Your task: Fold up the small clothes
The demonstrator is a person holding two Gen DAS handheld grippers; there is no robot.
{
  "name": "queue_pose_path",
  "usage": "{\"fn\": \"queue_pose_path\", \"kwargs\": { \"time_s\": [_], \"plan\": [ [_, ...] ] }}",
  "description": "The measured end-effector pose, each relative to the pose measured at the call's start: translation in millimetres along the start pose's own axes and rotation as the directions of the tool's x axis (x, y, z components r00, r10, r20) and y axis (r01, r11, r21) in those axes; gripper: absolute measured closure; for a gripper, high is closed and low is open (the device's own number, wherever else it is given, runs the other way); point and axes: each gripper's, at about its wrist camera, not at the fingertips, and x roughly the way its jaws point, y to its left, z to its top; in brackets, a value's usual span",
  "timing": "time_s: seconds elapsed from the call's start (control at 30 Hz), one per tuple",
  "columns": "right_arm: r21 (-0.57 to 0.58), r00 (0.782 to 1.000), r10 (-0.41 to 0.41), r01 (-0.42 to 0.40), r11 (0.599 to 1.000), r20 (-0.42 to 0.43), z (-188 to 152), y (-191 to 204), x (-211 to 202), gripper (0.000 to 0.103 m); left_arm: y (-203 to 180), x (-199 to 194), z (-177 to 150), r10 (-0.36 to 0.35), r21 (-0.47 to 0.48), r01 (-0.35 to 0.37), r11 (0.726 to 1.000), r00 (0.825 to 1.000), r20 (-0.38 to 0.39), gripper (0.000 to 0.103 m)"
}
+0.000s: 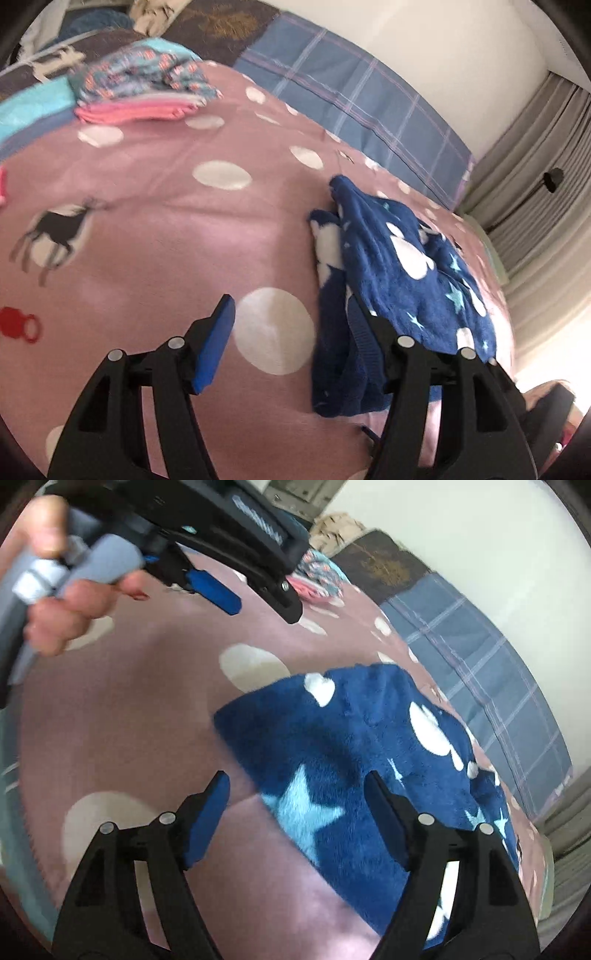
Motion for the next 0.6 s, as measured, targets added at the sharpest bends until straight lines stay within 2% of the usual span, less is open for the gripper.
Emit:
{"fn": "queue_pose_path", "kwargs": {
  "time_s": [0.07,0.13,0.27,0.33,0.4,0.47,0.6],
  "plan": [
    [-0.014,0.999,-0.037,0.036,0.999,-0.011,8,12,6,0.026,0,8,2,-0.012,-0.009,0.012,1.0,1.0,-0.021,0.039],
    [-0.061,0.993,-0.114,0.114,0.992,0.004,11,25,15,0.026,3,14,4,-0.028,-0.035,0.027,0.999,0.999,-0.03,0.039],
    [-0.12,0.976,-0.209,0.215,0.969,0.059,17,45,17,0.029,7,28,11,-0.128,-0.076,0.124,0.989,0.99,-0.052,0.038],
    [-0.129,0.967,-0.241,0.25,0.96,0.079,16,48,19,0.03,5,44,16,-0.193,-0.089,0.184,0.979,0.975,-0.106,0.033],
    [-0.113,0.972,-0.225,0.232,0.966,0.072,15,46,18,0.041,0,61,21,-0.238,-0.096,0.224,0.97,0.956,-0.171,0.033],
    [-0.116,0.973,-0.219,0.226,0.967,0.071,13,46,18,0.048,-8,81,28,-0.267,-0.098,0.251,0.963,0.938,-0.22,0.033],
    [-0.132,0.97,-0.229,0.238,0.962,0.078,12,45,18,0.05,-21,122,45,-0.326,-0.113,0.306,0.945,0.895,-0.304,0.032]
  ]
}}
